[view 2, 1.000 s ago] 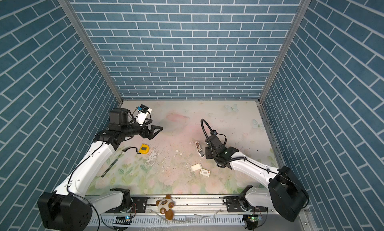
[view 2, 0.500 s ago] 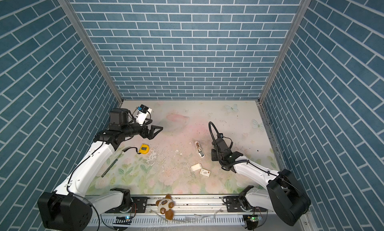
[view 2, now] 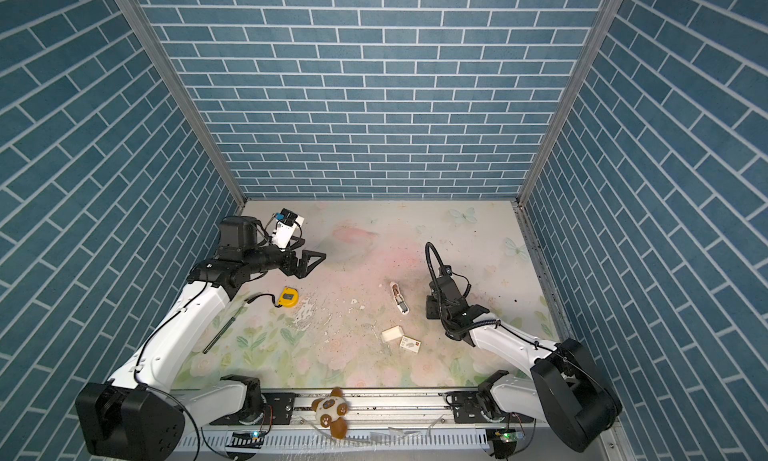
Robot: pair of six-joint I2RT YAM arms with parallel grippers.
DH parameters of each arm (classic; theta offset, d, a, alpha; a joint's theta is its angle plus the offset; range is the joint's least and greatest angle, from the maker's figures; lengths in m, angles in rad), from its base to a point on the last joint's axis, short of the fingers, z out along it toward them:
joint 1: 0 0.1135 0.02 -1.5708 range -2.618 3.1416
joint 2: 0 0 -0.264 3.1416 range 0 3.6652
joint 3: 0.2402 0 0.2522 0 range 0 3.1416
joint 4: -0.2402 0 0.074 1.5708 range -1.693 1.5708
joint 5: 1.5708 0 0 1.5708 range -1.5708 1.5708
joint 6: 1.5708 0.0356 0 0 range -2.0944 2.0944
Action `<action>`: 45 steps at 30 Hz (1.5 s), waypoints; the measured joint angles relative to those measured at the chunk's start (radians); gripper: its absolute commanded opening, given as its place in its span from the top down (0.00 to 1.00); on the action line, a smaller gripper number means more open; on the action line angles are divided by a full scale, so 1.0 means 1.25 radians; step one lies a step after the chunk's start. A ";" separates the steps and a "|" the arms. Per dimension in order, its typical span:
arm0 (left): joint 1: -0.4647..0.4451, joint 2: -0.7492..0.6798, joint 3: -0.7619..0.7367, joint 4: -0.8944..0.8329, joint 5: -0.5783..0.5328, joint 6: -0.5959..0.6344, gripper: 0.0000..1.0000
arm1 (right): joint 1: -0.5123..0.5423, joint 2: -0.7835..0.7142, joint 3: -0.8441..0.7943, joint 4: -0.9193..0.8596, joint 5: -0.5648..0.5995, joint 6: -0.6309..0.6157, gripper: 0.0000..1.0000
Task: Load the staples into the stapler
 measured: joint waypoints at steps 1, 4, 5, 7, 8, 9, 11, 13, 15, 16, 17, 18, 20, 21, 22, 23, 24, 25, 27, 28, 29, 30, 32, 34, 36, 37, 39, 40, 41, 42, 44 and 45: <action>0.000 0.001 0.000 0.000 0.000 0.000 0.00 | -0.002 0.000 -0.003 0.003 -0.001 0.000 0.90; 0.000 0.004 0.000 0.000 0.000 0.000 0.01 | -0.004 0.000 -0.009 0.012 -0.005 0.000 0.89; 0.000 0.005 0.000 0.000 0.000 0.000 0.00 | -0.005 0.000 -0.009 0.014 -0.006 0.000 0.89; 0.000 0.005 0.000 0.000 0.000 0.000 0.00 | -0.007 0.000 -0.013 0.022 -0.009 0.000 0.89; 0.000 0.005 0.000 0.000 0.000 0.000 0.00 | -0.008 0.000 -0.015 0.026 -0.012 0.000 0.89; 0.000 0.005 0.000 0.000 0.000 0.000 0.00 | -0.009 0.000 -0.016 0.029 -0.015 0.000 0.89; 0.000 0.005 0.000 0.000 0.000 0.000 0.00 | -0.010 0.001 -0.018 0.033 -0.019 0.000 0.89; 0.000 0.005 0.000 0.000 0.000 0.000 0.00 | -0.011 0.002 -0.018 0.038 -0.021 0.000 0.89; 0.000 0.005 0.000 0.000 0.000 0.000 0.00 | -0.011 0.003 -0.018 0.042 -0.024 0.000 0.89; 0.000 0.005 0.000 0.000 0.000 0.000 0.00 | -0.011 0.005 -0.018 0.044 -0.024 0.000 0.89; 0.000 0.005 0.000 0.000 0.000 0.000 0.00 | -0.012 0.007 -0.018 0.046 -0.024 0.000 0.89; 0.000 0.005 0.000 0.000 0.000 0.000 0.00 | -0.012 0.009 -0.018 0.046 -0.025 0.000 0.89; 0.000 0.006 0.000 0.000 0.000 0.000 0.00 | -0.012 0.012 -0.018 0.046 -0.025 0.000 0.89; 0.000 0.007 0.000 0.000 0.000 0.000 0.00 | -0.012 0.012 -0.018 0.046 -0.025 0.000 0.89; 0.000 0.008 0.000 0.000 0.000 0.000 0.00 | -0.013 0.012 -0.019 0.047 -0.025 0.000 0.89; 0.000 0.009 0.000 0.000 0.000 0.000 0.01 | -0.013 0.012 -0.020 0.046 -0.025 0.000 0.89; 0.000 0.010 0.000 0.000 0.000 0.000 0.00 | -0.013 0.012 -0.021 0.046 -0.025 0.000 0.89; 0.000 0.011 0.000 0.000 0.000 0.000 0.01 | -0.013 0.012 -0.022 0.046 -0.025 0.000 0.89; 0.000 0.013 0.000 0.000 0.000 0.000 0.00 | -0.013 0.012 -0.023 0.046 -0.025 0.000 0.89; 0.000 0.014 0.000 0.000 0.000 0.000 0.00 | -0.013 0.012 -0.023 0.046 -0.025 0.000 0.89; 0.000 0.014 0.000 0.000 0.000 0.000 0.00 | -0.013 0.012 -0.023 0.046 -0.025 0.000 0.89; 0.000 0.015 0.000 0.000 0.000 0.000 0.00 | -0.013 0.012 -0.023 0.046 -0.025 0.000 0.89; 0.000 0.015 0.000 0.000 0.000 0.000 0.00 | -0.014 0.013 -0.023 0.046 -0.025 0.000 0.89; 0.000 0.015 0.000 0.000 0.000 0.000 0.00 | -0.014 0.017 -0.023 0.047 -0.025 0.000 0.89; 0.000 0.015 0.000 0.000 0.000 0.000 0.00 | -0.014 0.023 -0.023 0.046 -0.024 0.000 0.89; 0.000 0.015 0.000 0.000 0.000 0.000 0.00 | -0.014 0.023 -0.023 0.047 -0.024 0.000 0.89; 0.000 0.015 0.000 0.000 0.000 0.000 0.00 | -0.014 0.023 -0.023 0.047 -0.024 0.000 0.89; 0.000 0.015 0.000 0.000 0.000 0.000 0.00 | -0.014 0.024 -0.023 0.047 -0.024 0.000 0.89; 0.000 0.015 0.000 0.001 0.000 0.000 0.01 | -0.014 0.024 -0.023 0.047 -0.024 0.000 0.89; 0.000 0.015 0.000 0.001 0.000 0.000 0.00 | -0.014 0.024 -0.023 0.047 -0.024 0.000 0.89; 0.000 0.015 0.000 0.001 0.000 0.000 0.00 | -0.014 0.025 -0.023 0.047 -0.024 0.000 0.89; 0.000 0.015 0.000 0.000 0.000 0.000 0.00 | -0.014 0.026 -0.023 0.047 -0.024 0.000 0.89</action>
